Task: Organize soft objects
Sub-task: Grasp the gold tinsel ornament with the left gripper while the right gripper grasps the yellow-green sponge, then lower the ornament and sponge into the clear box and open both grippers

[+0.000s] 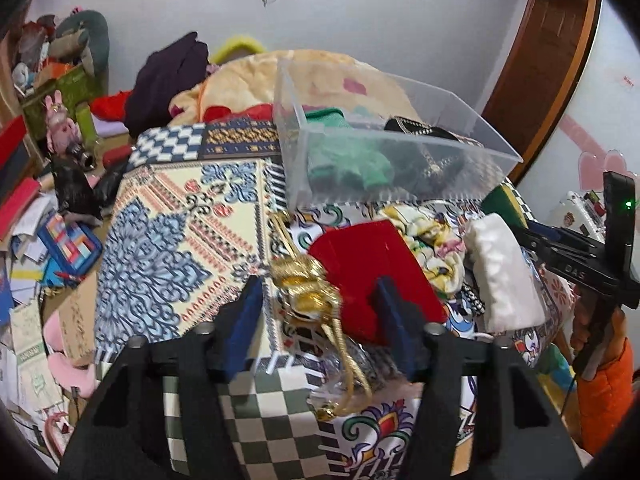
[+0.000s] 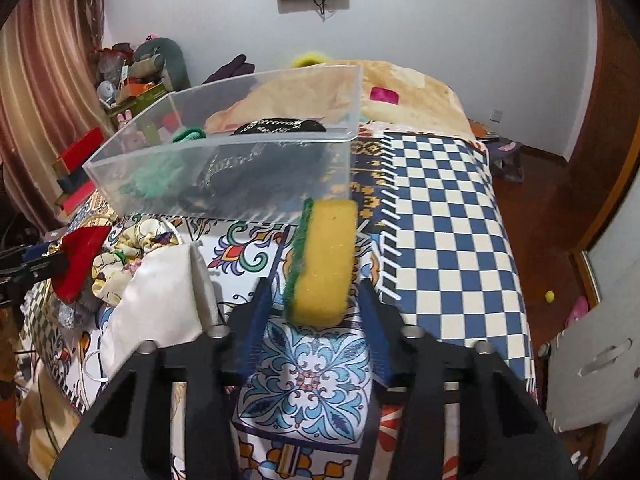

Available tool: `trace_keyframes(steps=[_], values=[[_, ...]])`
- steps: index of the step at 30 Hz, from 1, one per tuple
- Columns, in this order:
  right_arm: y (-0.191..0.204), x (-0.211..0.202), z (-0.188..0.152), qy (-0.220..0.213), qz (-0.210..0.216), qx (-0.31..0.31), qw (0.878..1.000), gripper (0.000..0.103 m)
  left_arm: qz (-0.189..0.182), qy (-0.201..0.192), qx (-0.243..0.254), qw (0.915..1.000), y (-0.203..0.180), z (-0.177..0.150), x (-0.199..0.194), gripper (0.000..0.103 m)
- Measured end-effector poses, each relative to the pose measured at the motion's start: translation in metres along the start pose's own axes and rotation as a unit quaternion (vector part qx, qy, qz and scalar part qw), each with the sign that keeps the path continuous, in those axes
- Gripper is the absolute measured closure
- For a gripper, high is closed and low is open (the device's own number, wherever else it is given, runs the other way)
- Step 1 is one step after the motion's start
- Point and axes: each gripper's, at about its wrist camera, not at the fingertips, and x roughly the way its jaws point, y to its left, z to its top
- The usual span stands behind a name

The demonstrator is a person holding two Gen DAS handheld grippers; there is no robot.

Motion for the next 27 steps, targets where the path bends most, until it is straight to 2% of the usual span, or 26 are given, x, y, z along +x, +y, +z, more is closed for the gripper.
trace_keyframes(steps=[1, 4, 9, 18, 27], values=[[0.000, 0.000, -0.001, 0.000, -0.001, -0.001, 1.000, 0.075, -0.003, 0.001, -0.001, 1.0000, 0.000, -0.001, 0.000, 0.057], [0.000, -0.003, -0.002, -0.005, -0.001, -0.003, 1.000, 0.076, -0.003, -0.001, 0.005, 1.0000, -0.002, -0.001, 0.000, 0.066], [0.003, -0.014, -0.003, -0.021, -0.006, -0.011, 1.000, 0.076, -0.001, -0.014, 0.009, 0.9999, -0.004, 0.001, -0.008, 0.073], [0.008, -0.045, 0.005, -0.062, -0.004, -0.019, 0.998, 0.076, -0.011, -0.064, 0.020, 0.9977, -0.013, 0.016, -0.041, 0.074], [0.018, -0.067, 0.028, -0.107, 0.004, -0.029, 0.994, 0.076, -0.016, -0.122, 0.035, 0.9918, -0.030, 0.049, -0.062, 0.074]])
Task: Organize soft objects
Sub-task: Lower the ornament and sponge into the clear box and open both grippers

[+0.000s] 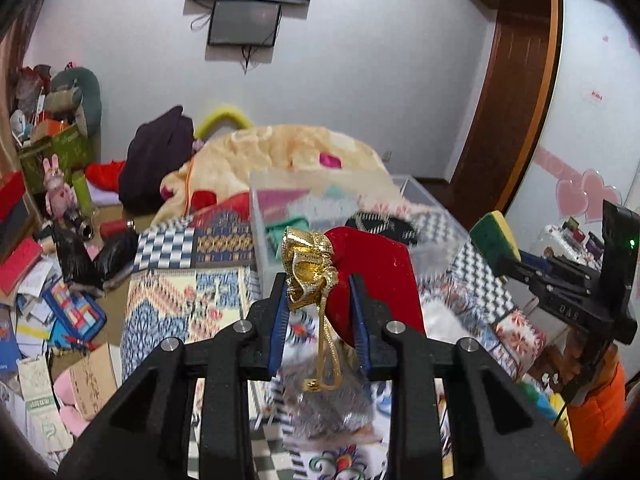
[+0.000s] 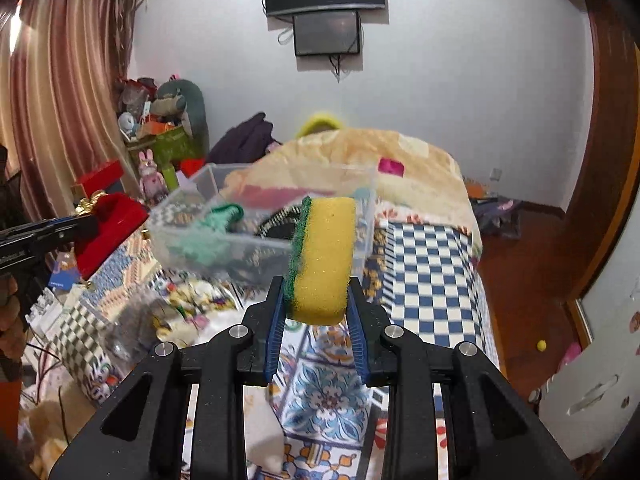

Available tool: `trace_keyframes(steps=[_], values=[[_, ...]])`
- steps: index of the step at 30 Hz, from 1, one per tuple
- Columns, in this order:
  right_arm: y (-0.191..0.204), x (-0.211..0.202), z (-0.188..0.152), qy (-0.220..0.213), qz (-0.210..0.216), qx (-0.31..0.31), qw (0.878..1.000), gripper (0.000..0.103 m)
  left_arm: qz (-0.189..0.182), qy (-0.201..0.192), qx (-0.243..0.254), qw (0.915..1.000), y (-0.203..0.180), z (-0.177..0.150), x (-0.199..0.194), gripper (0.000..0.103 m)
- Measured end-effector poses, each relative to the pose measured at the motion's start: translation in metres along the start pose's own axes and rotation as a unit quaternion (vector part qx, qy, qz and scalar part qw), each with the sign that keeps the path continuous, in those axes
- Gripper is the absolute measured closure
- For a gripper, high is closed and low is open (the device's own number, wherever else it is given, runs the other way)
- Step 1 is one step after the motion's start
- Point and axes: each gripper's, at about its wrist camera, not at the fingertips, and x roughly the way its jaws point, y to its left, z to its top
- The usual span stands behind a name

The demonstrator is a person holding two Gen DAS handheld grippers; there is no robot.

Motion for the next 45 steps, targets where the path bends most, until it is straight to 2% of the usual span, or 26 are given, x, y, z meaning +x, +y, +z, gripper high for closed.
trace_keyframes(steps=[8, 12, 25, 36, 41, 45], values=[[0.013, 0.005, 0.018, -0.028, 0.006, -0.008, 1.000, 0.076, -0.008, -0.032, -0.004, 0.9994, -0.010, 0.032, 0.013, 0.074], [0.014, 0.017, 0.023, -0.028, 0.012, -0.004, 1.000, 0.076, -0.009, -0.031, -0.012, 0.9994, -0.011, 0.043, 0.029, 0.074], [0.020, 0.066, 0.039, 0.001, 0.008, 0.009, 1.000, 0.076, 0.004, 0.013, -0.058, 0.9982, -0.002, 0.052, 0.096, 0.074], [0.018, 0.093, 0.038, 0.046, 0.005, 0.003, 0.999, 0.076, 0.020, 0.062, -0.034, 0.9973, -0.004, 0.041, 0.126, 0.074], [0.018, 0.096, 0.034, 0.061, 0.012, 0.005, 0.998, 0.075, 0.033, 0.074, -0.014, 0.9966, -0.011, 0.036, 0.132, 0.065], [0.020, 0.091, 0.035, 0.057, 0.006, -0.004, 0.998, 0.062, 0.034, 0.073, -0.012, 0.9967, -0.013, 0.036, 0.129, 0.054]])
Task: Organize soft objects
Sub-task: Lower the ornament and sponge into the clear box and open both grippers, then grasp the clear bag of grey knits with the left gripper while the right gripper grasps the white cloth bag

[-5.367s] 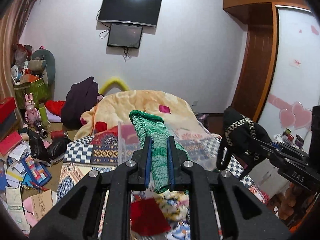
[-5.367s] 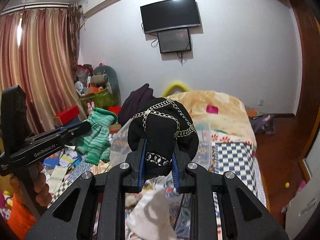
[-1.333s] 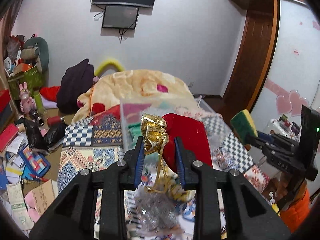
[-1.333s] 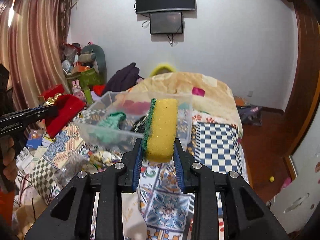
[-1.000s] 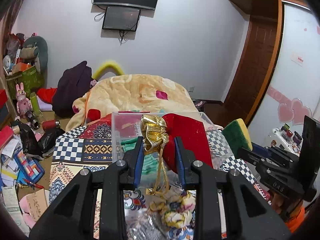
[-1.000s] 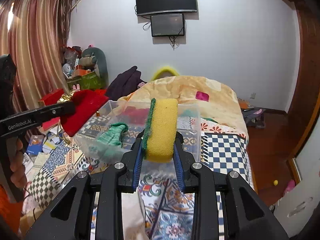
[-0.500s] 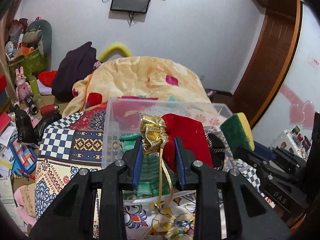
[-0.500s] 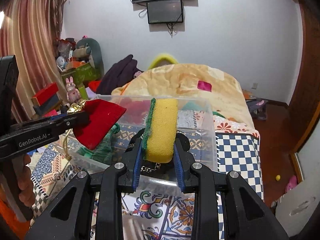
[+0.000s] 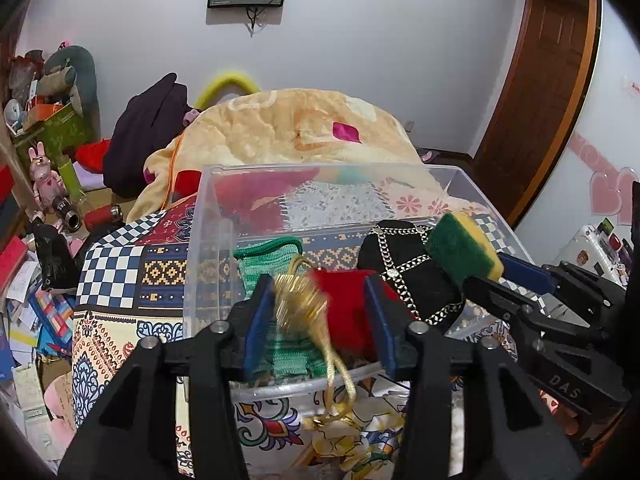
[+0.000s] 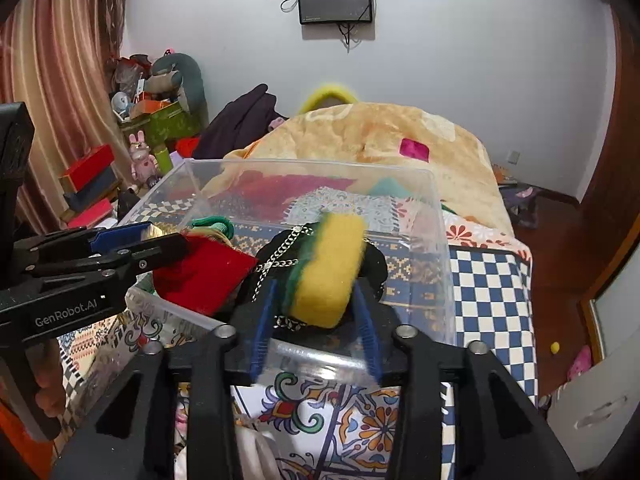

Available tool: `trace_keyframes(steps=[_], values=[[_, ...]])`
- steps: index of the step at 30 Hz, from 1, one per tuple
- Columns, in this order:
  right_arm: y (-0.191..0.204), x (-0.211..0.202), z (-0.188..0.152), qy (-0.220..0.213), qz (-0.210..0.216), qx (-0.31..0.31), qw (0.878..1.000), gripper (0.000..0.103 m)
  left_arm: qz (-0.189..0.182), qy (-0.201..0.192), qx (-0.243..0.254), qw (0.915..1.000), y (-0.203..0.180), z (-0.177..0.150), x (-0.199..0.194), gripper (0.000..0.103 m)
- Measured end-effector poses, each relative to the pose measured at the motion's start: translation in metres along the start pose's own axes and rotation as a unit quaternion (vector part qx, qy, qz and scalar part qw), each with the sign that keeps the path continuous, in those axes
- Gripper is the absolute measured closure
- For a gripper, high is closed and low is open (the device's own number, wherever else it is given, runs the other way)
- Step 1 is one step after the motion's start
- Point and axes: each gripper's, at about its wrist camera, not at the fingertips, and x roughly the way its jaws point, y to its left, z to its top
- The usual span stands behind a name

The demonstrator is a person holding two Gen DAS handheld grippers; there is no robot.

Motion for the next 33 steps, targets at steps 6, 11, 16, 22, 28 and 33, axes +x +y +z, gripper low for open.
trace_keyframes(steps=[6, 11, 16, 22, 28, 33], values=[[0.002, -0.019, 0.003, -0.022, -0.006, -0.011, 1.000, 0.054, 0.005, -0.022, 0.012, 0.9997, -0.003, 0.001, -0.021, 0.045], [0.003, -0.043, 0.007, -0.054, -0.005, -0.016, 0.998, 0.044, 0.002, -0.059, 0.016, 0.9981, -0.004, 0.002, -0.054, 0.035], [0.003, -0.064, 0.003, -0.079, 0.011, -0.014, 0.997, 0.035, -0.001, -0.088, 0.023, 0.9959, -0.004, -0.003, -0.086, 0.029], [0.005, -0.074, -0.013, -0.078, 0.029, -0.004, 0.997, 0.034, 0.002, -0.093, 0.035, 0.9950, -0.003, -0.023, -0.109, 0.027], [0.009, -0.069, -0.035, -0.051, 0.040, 0.007, 0.998, 0.034, 0.005, -0.066, 0.040, 0.9970, -0.002, -0.050, -0.108, 0.026], [0.013, -0.062, -0.055, -0.021, 0.045, 0.011, 0.999, 0.034, 0.008, -0.029, 0.040, 0.9988, -0.003, -0.075, -0.095, 0.026]])
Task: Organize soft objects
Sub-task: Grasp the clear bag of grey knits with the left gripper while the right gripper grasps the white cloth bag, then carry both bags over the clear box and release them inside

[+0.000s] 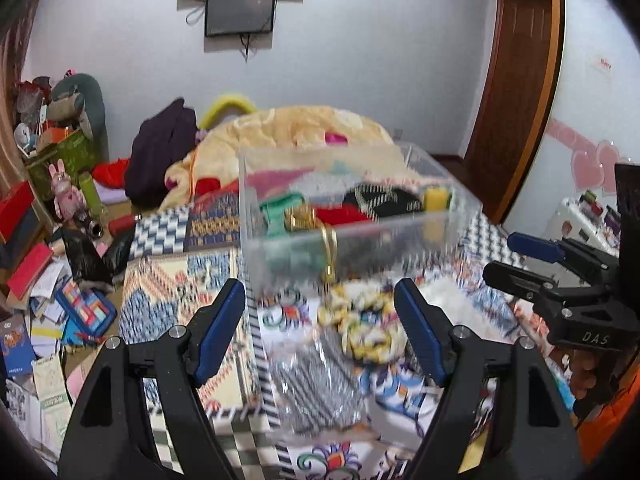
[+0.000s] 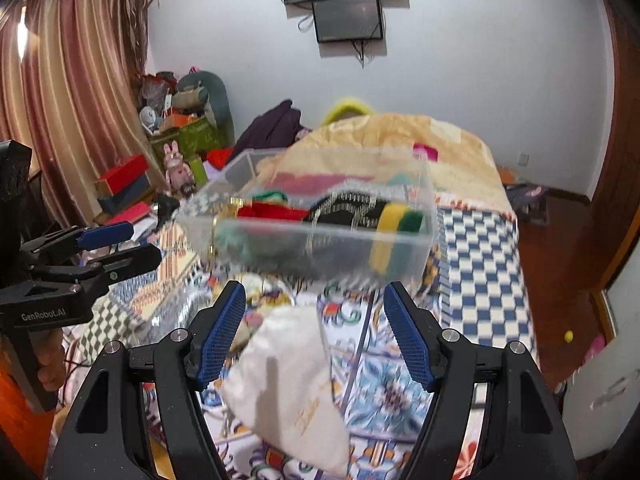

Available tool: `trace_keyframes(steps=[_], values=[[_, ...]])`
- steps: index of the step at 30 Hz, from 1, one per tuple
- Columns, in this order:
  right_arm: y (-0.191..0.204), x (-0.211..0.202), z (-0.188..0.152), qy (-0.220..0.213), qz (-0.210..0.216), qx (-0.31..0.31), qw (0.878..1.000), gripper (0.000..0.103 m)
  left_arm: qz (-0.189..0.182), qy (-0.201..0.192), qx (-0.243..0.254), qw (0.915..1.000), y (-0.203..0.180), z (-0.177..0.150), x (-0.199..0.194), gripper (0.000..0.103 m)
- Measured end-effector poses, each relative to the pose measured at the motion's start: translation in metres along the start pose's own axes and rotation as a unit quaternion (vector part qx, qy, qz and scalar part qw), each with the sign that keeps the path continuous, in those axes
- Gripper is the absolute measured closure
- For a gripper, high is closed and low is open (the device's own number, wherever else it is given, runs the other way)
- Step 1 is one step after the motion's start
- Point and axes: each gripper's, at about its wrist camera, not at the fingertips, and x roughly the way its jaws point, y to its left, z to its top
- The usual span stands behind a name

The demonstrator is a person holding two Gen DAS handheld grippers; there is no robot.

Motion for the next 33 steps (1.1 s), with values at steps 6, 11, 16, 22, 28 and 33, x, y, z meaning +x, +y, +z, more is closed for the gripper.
trace_keyframes(steps=[6, 11, 16, 22, 28, 33], values=[[0.003, 0.010, -0.024, 0.040, 0.010, 0.010, 0.999, 0.034, -0.004, 0.044, -0.010, 0.9990, 0.001, -0.030, 0.014, 0.026], [0.004, 0.020, -0.041, 0.070, 0.015, 0.013, 0.997, 0.034, -0.003, 0.078, -0.028, 0.9965, 0.008, -0.053, 0.026, 0.026], [0.003, 0.021, -0.046, 0.078, 0.014, 0.019, 0.997, 0.043, -0.003, 0.088, -0.040, 0.9953, 0.010, -0.066, 0.029, 0.026], [0.000, 0.020, -0.049, 0.084, 0.030, 0.030, 0.996, 0.068, -0.017, 0.085, -0.062, 0.9943, 0.012, -0.075, 0.029, 0.041], [-0.002, 0.013, -0.053, 0.076, 0.031, 0.030, 0.996, 0.087, -0.016, 0.076, -0.043, 0.9961, 0.005, -0.075, 0.022, 0.063], [-0.009, 0.004, -0.051, 0.062, 0.029, 0.039, 0.997, 0.092, -0.015, 0.063, -0.039, 0.9971, 0.004, -0.073, 0.011, 0.067]])
